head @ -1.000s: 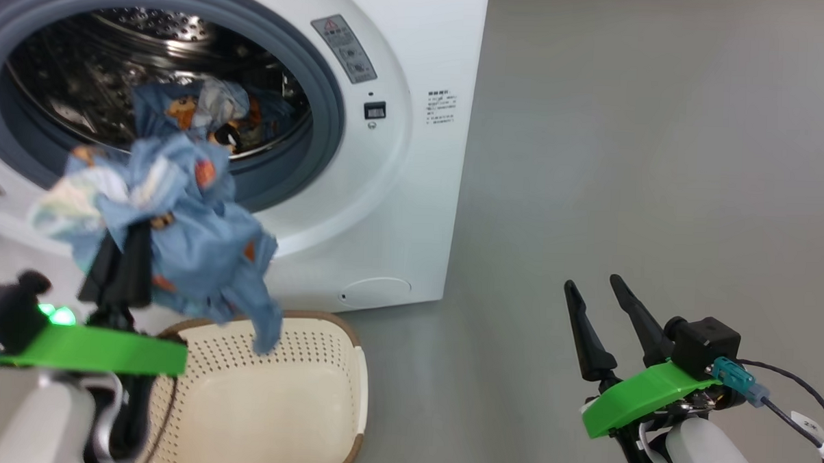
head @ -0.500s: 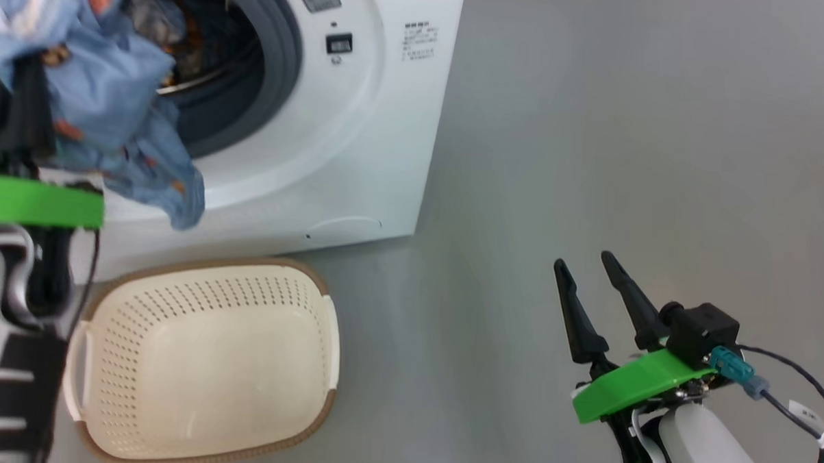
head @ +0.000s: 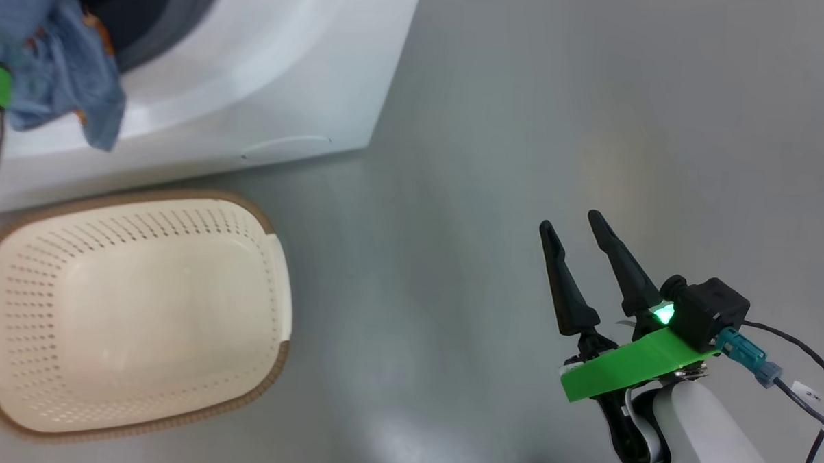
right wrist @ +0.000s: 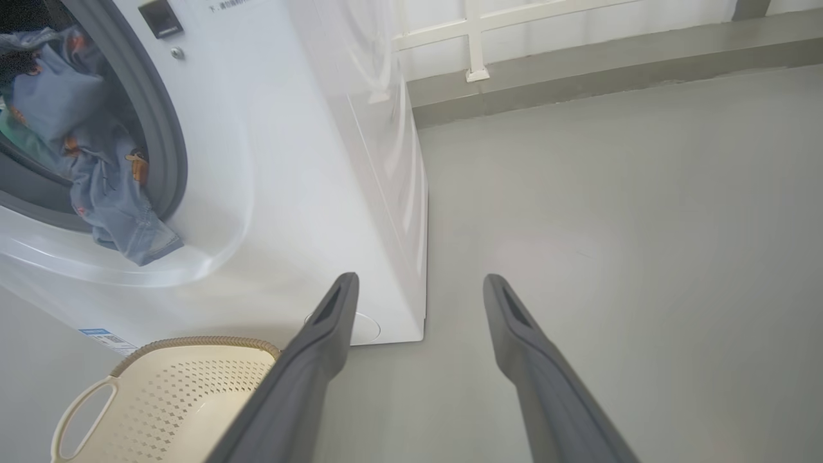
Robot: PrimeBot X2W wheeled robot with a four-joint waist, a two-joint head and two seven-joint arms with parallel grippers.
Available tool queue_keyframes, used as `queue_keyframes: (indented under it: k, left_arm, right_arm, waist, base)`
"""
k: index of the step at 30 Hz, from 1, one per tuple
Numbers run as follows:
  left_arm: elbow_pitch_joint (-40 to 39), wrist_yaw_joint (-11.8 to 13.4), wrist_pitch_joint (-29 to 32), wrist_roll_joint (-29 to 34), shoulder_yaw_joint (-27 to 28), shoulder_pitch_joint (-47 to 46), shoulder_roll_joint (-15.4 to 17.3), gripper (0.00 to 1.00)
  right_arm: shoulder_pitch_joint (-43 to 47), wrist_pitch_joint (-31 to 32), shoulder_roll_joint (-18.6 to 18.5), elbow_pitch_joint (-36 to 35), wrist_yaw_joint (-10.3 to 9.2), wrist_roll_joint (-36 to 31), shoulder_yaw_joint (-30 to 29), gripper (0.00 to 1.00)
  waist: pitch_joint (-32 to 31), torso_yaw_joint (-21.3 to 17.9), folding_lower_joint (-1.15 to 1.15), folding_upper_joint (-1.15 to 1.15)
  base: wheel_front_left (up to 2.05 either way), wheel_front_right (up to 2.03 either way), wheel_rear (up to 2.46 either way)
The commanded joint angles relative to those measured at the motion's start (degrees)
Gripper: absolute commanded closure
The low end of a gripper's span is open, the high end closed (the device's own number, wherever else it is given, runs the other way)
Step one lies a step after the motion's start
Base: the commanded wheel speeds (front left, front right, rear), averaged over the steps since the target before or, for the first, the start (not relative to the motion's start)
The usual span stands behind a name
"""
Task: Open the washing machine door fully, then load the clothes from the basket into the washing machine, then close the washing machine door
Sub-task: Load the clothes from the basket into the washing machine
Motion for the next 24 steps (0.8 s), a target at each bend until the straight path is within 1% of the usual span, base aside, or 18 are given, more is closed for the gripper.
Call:
queue_keyframes:
  k: [1,2,3,8,10,14,16,19,22,24]
  left_arm:
    - [-0.18,0.01,0.5,-0.58,0.48,-2.81,3.71,1.0]
    - [1.2,0.0,1.02,-1.22,-1.15,-5.51,5.16,1.0]
    - [1.2,0.0,1.02,-1.22,-1.15,-5.51,5.16,1.0]
    - [3.39,0.0,1.4,-2.68,-4.21,-11.43,8.03,1.0]
    - [4.33,0.0,1.26,-3.03,-6.33,-14.52,8.98,1.0]
    - [6.34,0.0,0.52,-2.52,-8.12,-18.97,10.49,1.0]
    - [6.77,0.0,-0.31,-1.63,-8.36,-21.74,11.05,1.0]
    - [6.89,0.06,-1.11,-0.08,-7.15,-25.19,11.54,1.0]
    - [5.73,1.58,-1.24,2.11,-4.29,-26.51,11.81,1.0]
    - [7.37,2.03,-1.25,2.89,-3.58,-25.29,11.31,0.0]
  right_arm:
    - [0.17,-0.46,0.19,-1.86,0.43,0.84,1.22,0.0]
    - [0.22,-0.46,0.19,-2.66,0.43,1.29,1.71,0.0]
    - [0.22,-0.46,0.19,-2.66,0.43,1.29,1.71,0.0]
    - [0.53,-0.46,0.19,-4.61,0.43,2.67,2.94,0.0]
    - [1.25,-0.47,0.19,-5.44,0.43,3.49,3.04,0.0]
    - [1.95,-0.47,0.19,-6.2,0.43,3.99,3.75,0.0]
    - [2.15,-0.47,0.19,-6.62,0.43,4.14,3.97,0.0]
    - [2.38,-0.47,0.19,-6.98,0.43,4.23,4.06,0.0]
    - [2.4,-0.47,0.19,-7.0,0.43,4.32,4.19,0.0]
    - [2.29,-0.47,0.19,-6.91,0.43,4.37,4.35,0.0]
  waist:
    - [5.98,-3.65,0.0,0.0]
    - [7.89,-4.48,0.0,0.0]
    - [7.89,-4.48,0.0,0.0]
    - [11.75,-6.77,0.0,0.0]
    - [13.1,-7.8,0.0,0.0]
    - [13.96,-9.23,0.0,0.0]
    - [14.28,-9.67,0.0,0.0]
    - [14.41,-9.98,0.0,0.0]
    - [14.32,-10.13,0.0,0.0]
    - [13.9,-10.01,0.0,0.0]
  base:
    - [0.0,0.0,0.0]
    - [0.0,0.0,0.0]
    - [0.0,0.0,0.0]
    - [0.0,0.0,0.0]
    - [0.0,0.0,0.0]
    - [0.0,0.0,0.0]
    - [0.0,0.0,0.0]
    - [0.0,0.0,0.0]
    - [0.0,0.0,0.0]
    - [0.0,0.0,0.0]
